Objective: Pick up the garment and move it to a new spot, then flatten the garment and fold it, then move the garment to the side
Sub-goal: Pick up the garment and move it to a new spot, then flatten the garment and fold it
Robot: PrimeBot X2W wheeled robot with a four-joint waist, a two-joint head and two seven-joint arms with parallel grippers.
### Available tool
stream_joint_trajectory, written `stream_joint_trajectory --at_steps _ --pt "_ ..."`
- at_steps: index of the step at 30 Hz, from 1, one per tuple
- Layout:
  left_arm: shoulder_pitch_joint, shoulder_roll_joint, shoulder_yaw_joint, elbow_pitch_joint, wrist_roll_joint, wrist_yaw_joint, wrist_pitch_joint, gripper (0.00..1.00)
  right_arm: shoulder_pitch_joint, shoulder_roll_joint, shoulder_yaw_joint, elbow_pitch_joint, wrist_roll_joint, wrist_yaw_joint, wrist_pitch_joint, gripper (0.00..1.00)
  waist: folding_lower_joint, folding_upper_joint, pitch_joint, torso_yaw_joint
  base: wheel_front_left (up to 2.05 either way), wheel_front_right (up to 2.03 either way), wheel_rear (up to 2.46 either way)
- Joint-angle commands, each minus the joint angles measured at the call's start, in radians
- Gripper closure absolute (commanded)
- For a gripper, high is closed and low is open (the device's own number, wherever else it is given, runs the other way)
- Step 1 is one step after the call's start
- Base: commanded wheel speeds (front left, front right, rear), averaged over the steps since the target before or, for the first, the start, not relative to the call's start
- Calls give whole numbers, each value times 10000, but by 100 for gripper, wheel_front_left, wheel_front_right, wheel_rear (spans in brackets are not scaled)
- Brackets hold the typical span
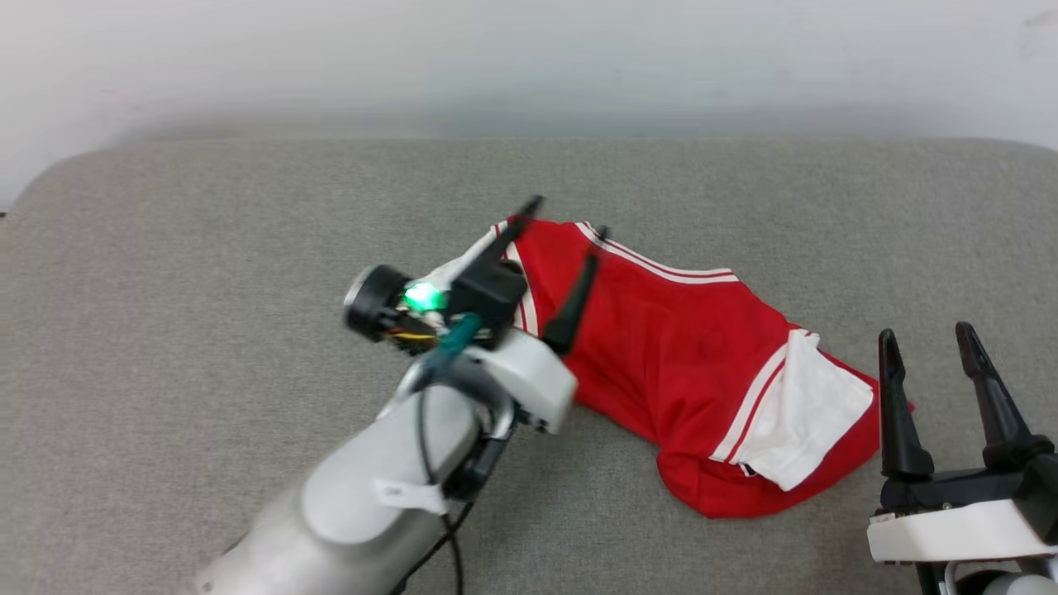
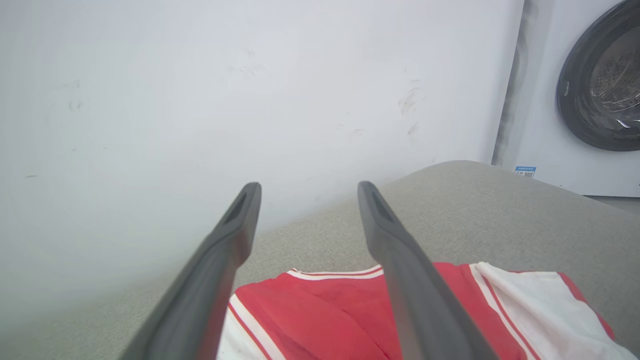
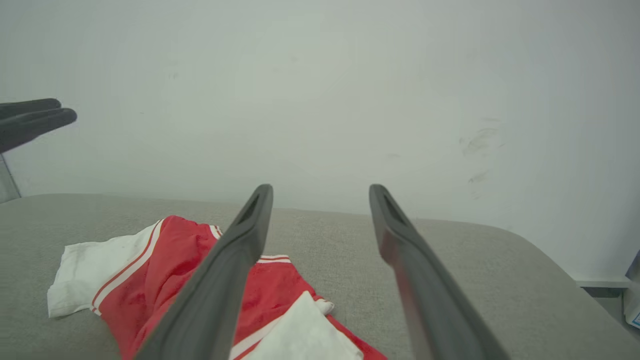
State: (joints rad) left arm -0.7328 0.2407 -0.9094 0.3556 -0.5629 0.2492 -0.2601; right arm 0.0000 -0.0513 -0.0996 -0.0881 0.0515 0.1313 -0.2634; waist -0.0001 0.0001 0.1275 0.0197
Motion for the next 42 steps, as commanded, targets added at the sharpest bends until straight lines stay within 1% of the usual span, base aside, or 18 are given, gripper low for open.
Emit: stream_joint_trajectory --at_steps 1,4,8,11,14,16,20,28,35,42 --pt "221 61 164 -173 102 121 -65 0 75 19 -12 31 -64 -10 -21 0 1 -1 -84 83 0 0 0" --pt "1208 524 1174 -1049 557 652 -59 0 169 20 -30 132 -35 -10 -21 0 1 -1 -167 161 0 0 0" --pt "2550 870 2460 -1909 1122 1107 -62 0 224 17 -53 240 -4 -10 -21 0 1 -1 -267 226 0 0 0" --pt "3579 943 3465 -2363 1524 1318 -61 0 266 18 -51 319 16 -10 -19 0 1 -1 -358 252 0 0 0" --pt "4513 877 4432 -2715 1986 1460 -54 0 348 19 -53 423 66 -10 -19 0 1 -1 -476 245 0 0 0" --pt "5095 764 4931 -2913 2297 1454 -53 0 399 19 -84 472 109 -10 -21 0 1 -1 -553 230 0 0 0" --pt "6066 526 5625 -3106 2791 1178 -53 0 490 19 -106 603 162 -10 -21 0 1 -1 -685 197 0 0 0" --pt "7282 -196 6728 -3072 3399 317 -54 0 765 19 -32 855 386 -10 -21 0 1 -1 -896 141 0 0 0" --pt "7702 -755 7483 -2901 3844 -387 -54 0 919 19 79 962 517 -9 -21 0 1 -1 -987 132 0 0 0" --pt "7846 -1148 8004 -2742 4273 -860 -54 0 966 19 150 1043 546 -10 -21 0 1 -1 -1031 148 0 0 0"
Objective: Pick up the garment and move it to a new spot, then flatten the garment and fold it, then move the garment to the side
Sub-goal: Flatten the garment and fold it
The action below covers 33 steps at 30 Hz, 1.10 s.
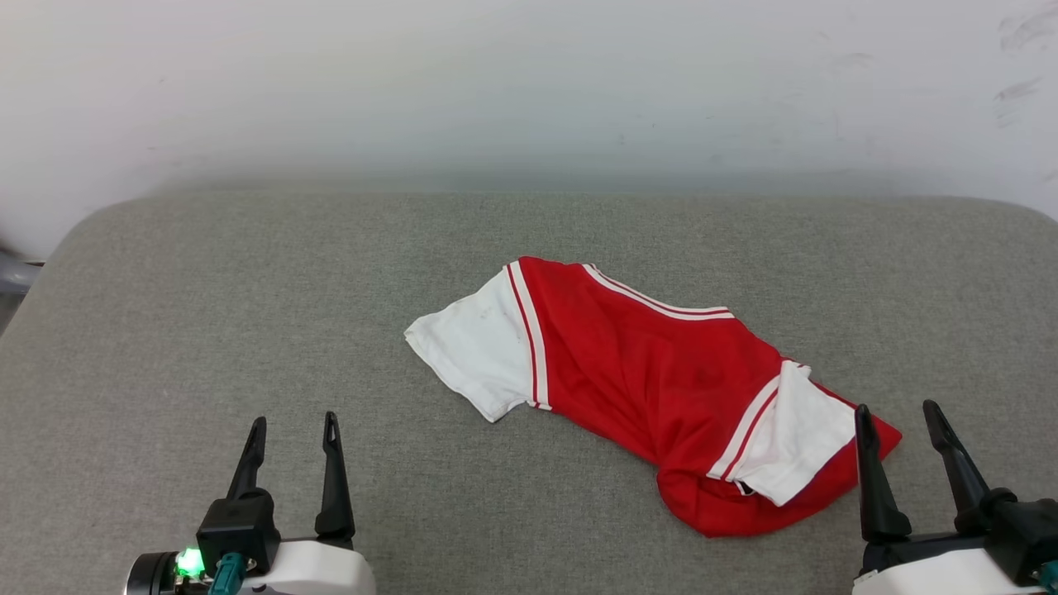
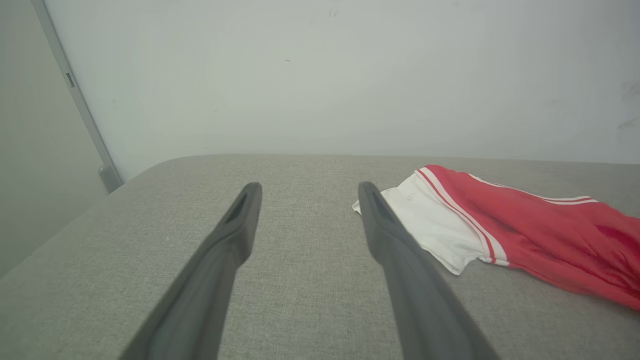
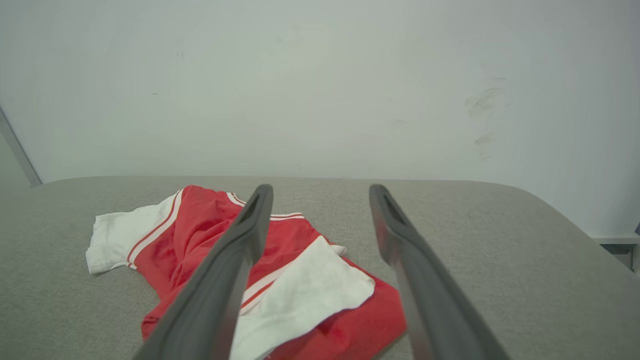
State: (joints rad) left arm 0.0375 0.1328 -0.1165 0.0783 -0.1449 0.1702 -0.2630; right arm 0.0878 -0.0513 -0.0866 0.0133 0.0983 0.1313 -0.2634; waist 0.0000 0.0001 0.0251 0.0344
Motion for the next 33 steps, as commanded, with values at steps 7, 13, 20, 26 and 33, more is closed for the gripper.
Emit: stream_joint_trajectory --at_steps 7,13,20,26,33 --pt "150 -317 415 71 411 -377 -26 0 -421 20 -174 -297 -174 -9 -19 0 0 -1 13 14 0 0 0" --pt "-98 -489 489 -7 613 -585 -26 0 -1653 -547 -248 -637 -392 -10 -20 0 0 -1 332 110 0 0 0" --pt "-518 -659 424 -118 784 -729 -26 0 -3908 -2608 823 262 401 -10 45 0 0 -1 1012 336 0 0 0" --pt "-946 -750 341 -223 850 -749 -26 0 -6076 -5237 3587 1320 2617 -10 3009 0 0 -1 1706 664 0 0 0" --pt "-1315 -804 226 -376 830 -668 -26 0 -7569 -7179 6678 1463 5312 -10 7339 0 0 -1 2395 974 0 0 0"
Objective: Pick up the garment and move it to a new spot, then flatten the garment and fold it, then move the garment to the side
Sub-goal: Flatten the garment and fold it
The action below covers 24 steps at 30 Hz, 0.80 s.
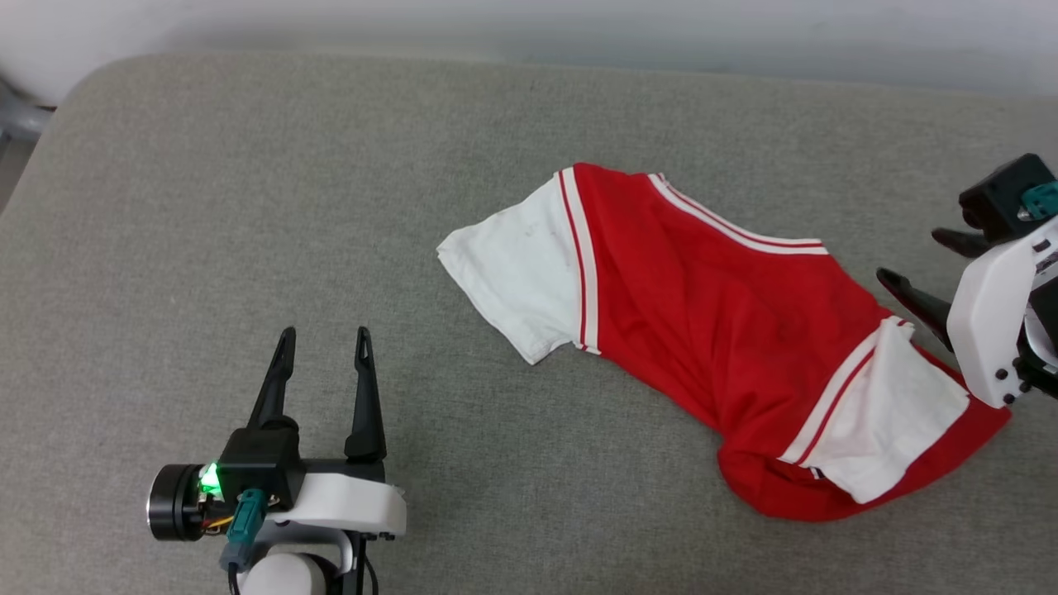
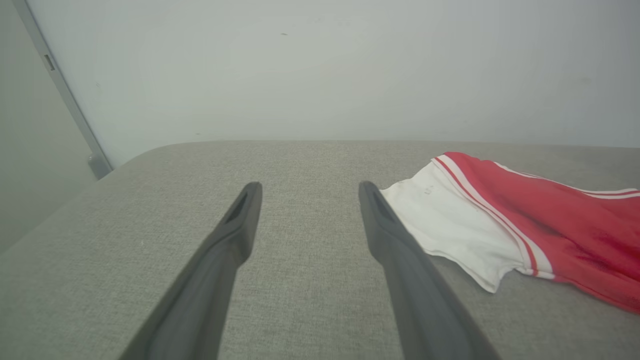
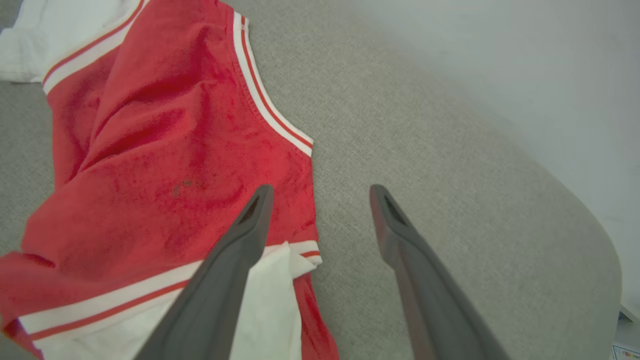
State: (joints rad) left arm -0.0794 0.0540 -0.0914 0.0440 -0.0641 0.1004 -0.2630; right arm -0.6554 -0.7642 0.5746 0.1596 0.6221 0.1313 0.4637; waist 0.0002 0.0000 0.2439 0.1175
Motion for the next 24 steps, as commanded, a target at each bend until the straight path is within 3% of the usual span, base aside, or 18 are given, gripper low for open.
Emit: stream_joint_trajectory --at_steps 1,4,9,20,21,22,23,24 --pt "-201 -21 -76 -56 19 39 -26 0 -357 -252 348 55 360 -12 549 0 -2 0 310 202 0 0 0" --pt "-370 -31 -171 -104 -19 81 -26 0 -950 -566 1041 331 992 -12 1675 0 -2 0 640 353 0 0 0" --pt "-701 -43 -461 -194 -180 264 -26 0 -1660 -662 1943 1168 1436 -10 2659 0 -2 0 1191 645 0 0 0" --pt "-942 -45 -844 -197 -442 638 -26 0 -1582 -726 4341 2162 2291 14 3318 0 -2 0 1630 949 0 0 0" --pt "-909 -45 -835 -176 -439 648 -26 0 -1600 -741 4472 2159 2380 23 3199 15 -2 0 1590 932 0 0 0" --pt "-871 -43 -821 -145 -435 661 -26 0 -1680 -743 4541 2128 2416 40 2987 92 -2 0 1541 916 0 0 0" --pt "-828 -44 -797 -118 -427 663 -26 0 -1808 -743 4579 2118 2449 45 2773 100 -2 0 1484 889 0 0 0" --pt "-791 -44 -755 -94 -418 650 -26 0 -1947 -756 4613 2139 2478 43 2552 100 -2 0 1420 858 0 0 0"
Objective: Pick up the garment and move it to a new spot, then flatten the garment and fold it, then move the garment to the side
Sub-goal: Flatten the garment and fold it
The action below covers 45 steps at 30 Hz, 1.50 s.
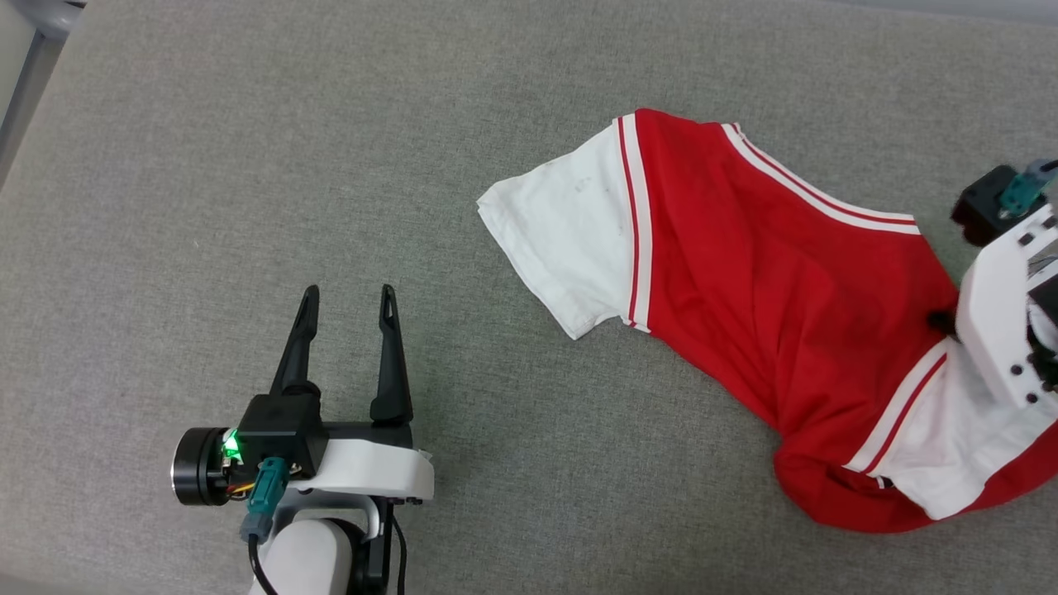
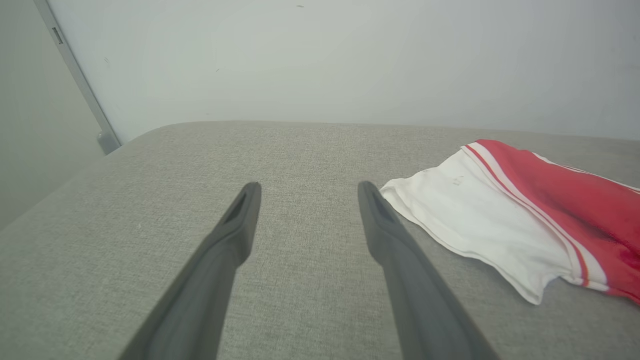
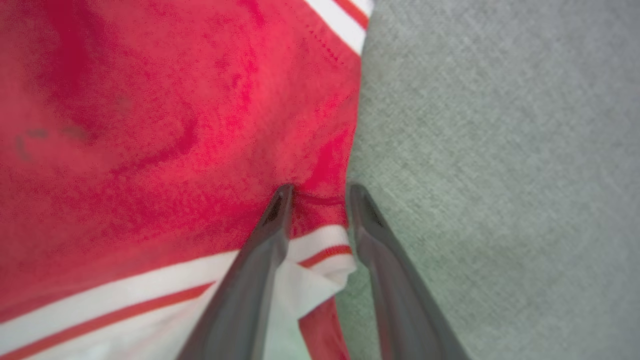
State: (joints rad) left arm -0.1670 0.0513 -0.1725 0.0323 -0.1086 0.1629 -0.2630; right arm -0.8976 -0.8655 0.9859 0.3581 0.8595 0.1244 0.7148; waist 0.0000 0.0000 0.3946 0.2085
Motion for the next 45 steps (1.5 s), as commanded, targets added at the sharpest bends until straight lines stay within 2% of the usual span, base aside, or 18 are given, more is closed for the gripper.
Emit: stream_joint_trajectory --at_steps 1,7,11,19,22,28,33,39,45 --pt "120 -15 83 61 37 -2 -26 0 327 234 506 160 112 93 -217 100 0 0 -164 -78 0 0 0" --pt "280 -14 223 171 129 -154 -26 0 -449 -76 381 -65 327 57 -1866 100 0 0 -661 -238 0 0 0" --pt "400 -15 309 187 188 -214 -26 0 -721 -340 414 -329 416 57 -2517 100 0 0 -915 -309 0 0 0" --pt "477 -18 288 6 177 -216 -26 0 -1713 -850 488 -704 161 57 -2676 100 0 0 -797 -124 0 0 0" --pt "388 -14 183 -73 121 -192 -26 0 -2196 -780 550 -566 -3 57 -2557 100 0 0 -567 47 0 0 0" --pt "24 -17 -90 -101 -20 -101 -26 0 -3286 -81 862 -24 -374 57 -2422 100 0 0 7 494 0 0 0" --pt "-149 -19 -278 -172 -194 74 -26 0 -3926 888 1344 600 -476 57 -2477 100 0 0 429 739 0 0 0" --pt "-288 -16 -478 -184 -342 214 -26 0 -3965 1836 2277 1524 -259 57 -2629 100 0 0 746 936 0 0 0" --pt "-464 -16 -610 -138 -427 328 -26 0 -3497 2170 2863 2167 -147 60 -2518 100 0 0 880 1031 0 0 0"
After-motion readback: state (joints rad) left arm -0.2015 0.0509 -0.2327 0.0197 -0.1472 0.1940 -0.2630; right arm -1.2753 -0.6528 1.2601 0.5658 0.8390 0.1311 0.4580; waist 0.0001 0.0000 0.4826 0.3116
